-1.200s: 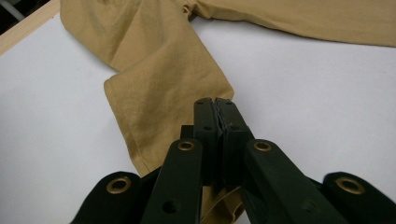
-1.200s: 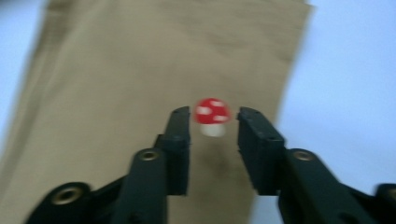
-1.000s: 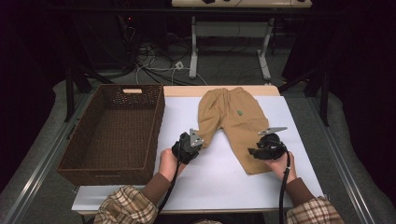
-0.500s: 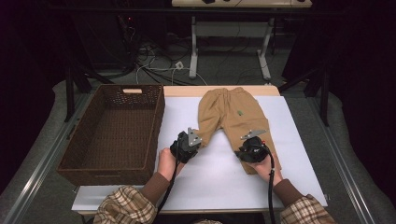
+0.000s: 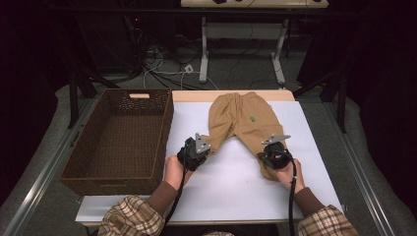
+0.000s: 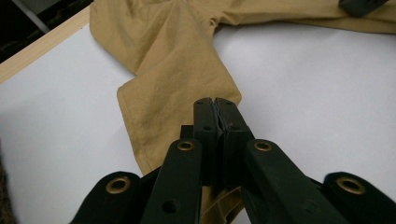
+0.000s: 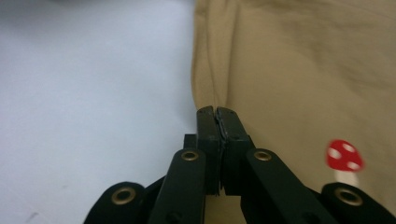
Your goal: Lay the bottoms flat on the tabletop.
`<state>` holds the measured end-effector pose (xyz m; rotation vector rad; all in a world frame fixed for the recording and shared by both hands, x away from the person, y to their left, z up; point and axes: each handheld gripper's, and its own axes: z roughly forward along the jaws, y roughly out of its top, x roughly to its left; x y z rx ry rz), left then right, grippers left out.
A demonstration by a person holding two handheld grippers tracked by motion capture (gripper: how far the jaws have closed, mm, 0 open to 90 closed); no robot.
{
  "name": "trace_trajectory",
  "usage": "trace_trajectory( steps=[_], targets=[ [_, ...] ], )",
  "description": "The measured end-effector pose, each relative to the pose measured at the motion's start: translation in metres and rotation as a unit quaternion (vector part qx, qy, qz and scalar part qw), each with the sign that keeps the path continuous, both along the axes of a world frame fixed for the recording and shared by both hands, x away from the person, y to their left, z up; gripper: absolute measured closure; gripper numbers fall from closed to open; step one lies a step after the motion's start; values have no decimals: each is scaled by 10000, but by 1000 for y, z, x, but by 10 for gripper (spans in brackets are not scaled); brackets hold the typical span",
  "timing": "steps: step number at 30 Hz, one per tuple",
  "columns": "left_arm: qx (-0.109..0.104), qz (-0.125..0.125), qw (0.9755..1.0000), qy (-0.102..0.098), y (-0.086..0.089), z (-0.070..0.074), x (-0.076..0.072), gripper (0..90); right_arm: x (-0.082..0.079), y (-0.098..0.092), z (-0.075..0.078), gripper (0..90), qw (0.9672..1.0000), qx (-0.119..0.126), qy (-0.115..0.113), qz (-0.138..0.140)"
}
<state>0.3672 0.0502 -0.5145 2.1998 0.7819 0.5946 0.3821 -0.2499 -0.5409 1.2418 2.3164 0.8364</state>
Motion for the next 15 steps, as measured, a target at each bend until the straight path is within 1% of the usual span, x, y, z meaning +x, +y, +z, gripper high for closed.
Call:
trace_trajectory(
  steps=[6,7,10,12,15],
  targets=[
    [0,61,10000,-30,1,0,1,877,3,-26,3,894,9992,52,-41,-389],
    [-9,72,10000,-29,1,0,2,877,4,-29,3,894,9990,15,-57,-436],
    [27,180,9998,-43,3,-2,4,876,6,-33,2,893,9986,-59,-93,-513],
    [27,271,9996,-14,3,-4,6,876,7,-34,2,890,9982,-190,-145,-549],
    [92,349,9993,73,2,-9,10,874,8,-33,0,882,9986,-155,-75,-509]
  ],
)
